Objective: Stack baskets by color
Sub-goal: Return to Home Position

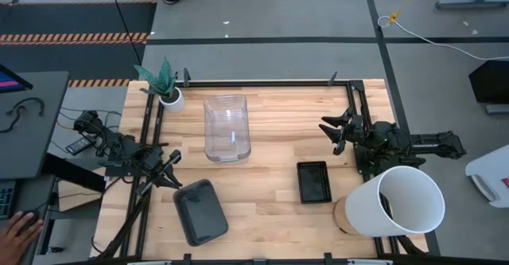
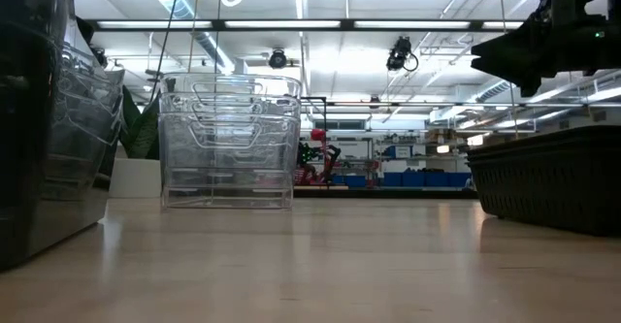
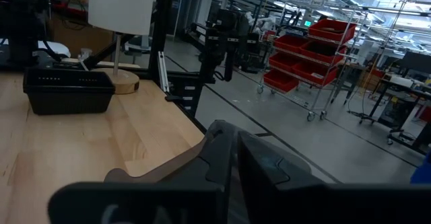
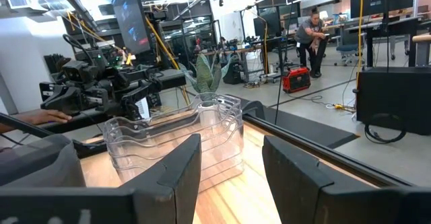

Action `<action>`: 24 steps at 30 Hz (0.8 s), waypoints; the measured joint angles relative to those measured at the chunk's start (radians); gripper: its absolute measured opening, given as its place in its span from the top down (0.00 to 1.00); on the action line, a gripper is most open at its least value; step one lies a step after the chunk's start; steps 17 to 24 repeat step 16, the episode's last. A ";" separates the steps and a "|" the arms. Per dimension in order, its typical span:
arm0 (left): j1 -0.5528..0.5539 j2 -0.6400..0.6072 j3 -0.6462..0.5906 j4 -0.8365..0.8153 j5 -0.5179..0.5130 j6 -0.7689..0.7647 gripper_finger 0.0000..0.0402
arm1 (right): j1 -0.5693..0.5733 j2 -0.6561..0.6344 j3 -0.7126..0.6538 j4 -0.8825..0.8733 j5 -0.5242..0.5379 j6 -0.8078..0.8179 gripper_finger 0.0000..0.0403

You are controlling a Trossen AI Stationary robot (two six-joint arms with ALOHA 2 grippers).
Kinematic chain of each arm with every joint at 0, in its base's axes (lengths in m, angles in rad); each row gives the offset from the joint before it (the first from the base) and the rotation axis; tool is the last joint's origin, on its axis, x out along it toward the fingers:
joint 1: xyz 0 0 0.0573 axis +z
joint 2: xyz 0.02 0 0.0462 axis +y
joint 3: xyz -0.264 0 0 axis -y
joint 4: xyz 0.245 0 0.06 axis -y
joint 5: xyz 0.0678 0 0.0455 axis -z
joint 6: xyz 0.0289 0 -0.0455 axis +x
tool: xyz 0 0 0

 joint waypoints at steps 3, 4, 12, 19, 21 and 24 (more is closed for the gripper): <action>0.000 0.000 0.000 0.000 0.000 0.000 0.92 | 0.000 0.000 0.000 0.000 0.000 0.000 0.59; 0.000 0.000 0.000 0.000 0.000 0.000 0.91 | 0.000 0.000 0.000 0.000 0.000 0.000 0.59; 0.000 0.000 0.000 0.000 0.000 0.000 0.91 | 0.000 0.000 0.000 0.000 0.000 0.000 0.59; 0.000 0.000 0.000 0.000 0.000 0.000 0.92 | 0.000 0.000 0.000 0.000 0.000 0.000 0.59; 0.000 0.000 0.000 0.000 0.000 0.000 0.92 | 0.000 0.000 0.000 0.000 0.000 0.000 0.59; 0.000 0.000 0.000 0.000 0.000 0.000 0.92 | 0.000 0.000 0.000 0.000 0.000 0.000 0.59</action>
